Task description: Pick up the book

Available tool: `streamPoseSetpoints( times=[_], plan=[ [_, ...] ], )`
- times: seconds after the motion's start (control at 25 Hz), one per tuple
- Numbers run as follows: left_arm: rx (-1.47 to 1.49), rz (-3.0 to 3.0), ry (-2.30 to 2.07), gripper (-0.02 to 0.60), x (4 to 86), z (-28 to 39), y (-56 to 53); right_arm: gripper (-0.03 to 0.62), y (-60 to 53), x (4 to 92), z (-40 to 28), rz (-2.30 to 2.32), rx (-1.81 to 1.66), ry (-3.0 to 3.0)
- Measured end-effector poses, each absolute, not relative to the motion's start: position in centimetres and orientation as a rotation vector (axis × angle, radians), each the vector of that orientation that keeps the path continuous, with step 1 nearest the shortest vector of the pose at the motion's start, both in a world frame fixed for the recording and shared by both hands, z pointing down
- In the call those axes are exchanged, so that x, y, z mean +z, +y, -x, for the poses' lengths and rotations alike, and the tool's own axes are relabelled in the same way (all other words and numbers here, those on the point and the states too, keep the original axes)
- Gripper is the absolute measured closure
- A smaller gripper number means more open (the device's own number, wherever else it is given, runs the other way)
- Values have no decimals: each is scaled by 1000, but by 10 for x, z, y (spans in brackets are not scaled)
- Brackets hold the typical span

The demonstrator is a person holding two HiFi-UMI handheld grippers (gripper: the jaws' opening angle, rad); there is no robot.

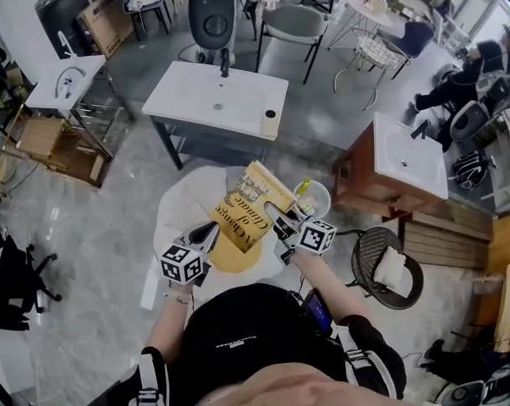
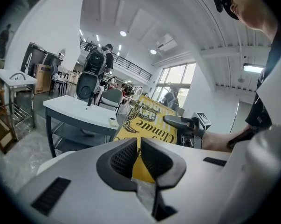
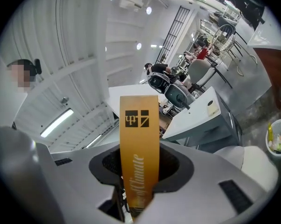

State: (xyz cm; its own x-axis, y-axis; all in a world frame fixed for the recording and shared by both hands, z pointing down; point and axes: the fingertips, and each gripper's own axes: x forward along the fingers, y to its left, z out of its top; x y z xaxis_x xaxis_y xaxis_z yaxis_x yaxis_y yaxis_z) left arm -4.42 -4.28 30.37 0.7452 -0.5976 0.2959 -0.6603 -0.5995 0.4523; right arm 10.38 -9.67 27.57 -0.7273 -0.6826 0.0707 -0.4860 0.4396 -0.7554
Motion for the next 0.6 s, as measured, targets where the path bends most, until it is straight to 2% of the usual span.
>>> streamPoseSetpoints(
  times=[0.6],
  plan=[
    [108,-2442,-916,565,287,37,-52,433,-98,254,-95,912,-1087,2430]
  ],
)
